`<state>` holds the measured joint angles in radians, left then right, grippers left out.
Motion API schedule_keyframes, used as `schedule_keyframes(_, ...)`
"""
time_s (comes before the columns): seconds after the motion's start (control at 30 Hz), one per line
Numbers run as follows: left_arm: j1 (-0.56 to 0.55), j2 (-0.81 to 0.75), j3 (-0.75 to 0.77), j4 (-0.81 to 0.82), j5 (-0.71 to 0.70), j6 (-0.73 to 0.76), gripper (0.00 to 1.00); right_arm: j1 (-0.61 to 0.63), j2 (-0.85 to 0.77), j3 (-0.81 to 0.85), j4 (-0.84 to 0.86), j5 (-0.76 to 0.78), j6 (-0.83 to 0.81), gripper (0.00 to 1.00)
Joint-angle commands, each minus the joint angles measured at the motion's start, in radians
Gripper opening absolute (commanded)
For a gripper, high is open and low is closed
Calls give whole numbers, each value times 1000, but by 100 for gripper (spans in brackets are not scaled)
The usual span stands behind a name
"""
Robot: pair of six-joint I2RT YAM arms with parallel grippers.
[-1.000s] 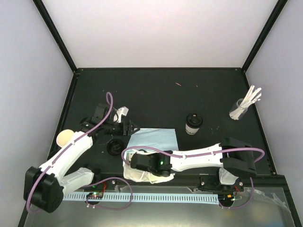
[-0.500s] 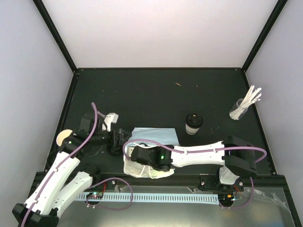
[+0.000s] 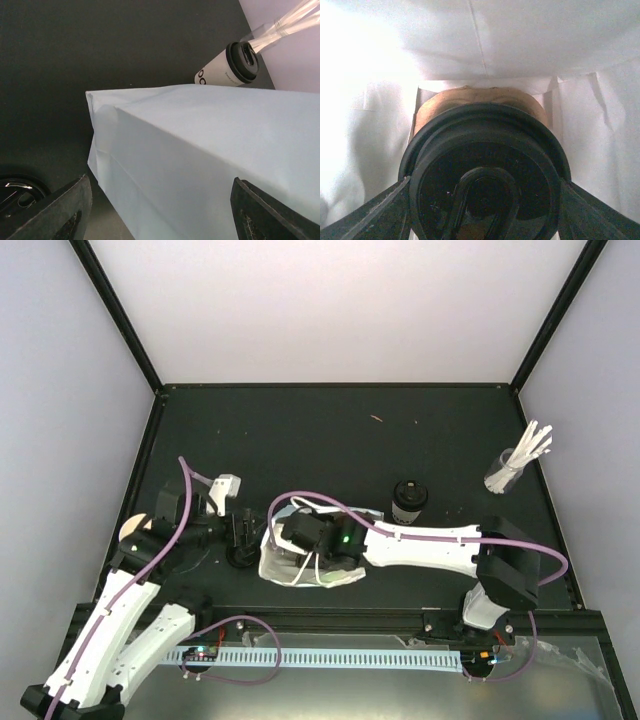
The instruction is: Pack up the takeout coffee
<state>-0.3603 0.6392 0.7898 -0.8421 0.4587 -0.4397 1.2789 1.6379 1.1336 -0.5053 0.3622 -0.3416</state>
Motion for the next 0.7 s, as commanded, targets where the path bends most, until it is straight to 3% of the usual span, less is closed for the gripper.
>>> schedule_keyframes(0.0,1,0,53,-35,4,16,78,-82,45,-3,-116,-151,-12,48)
schedule_keyframes(0.33,1,2,88,-28,45,28,78,-182,45,74,-169,-220,-26,48)
schedule_keyframes(0.67,1,1,89,63,121,28,79,-186,59,46,-156,-206,-31,48)
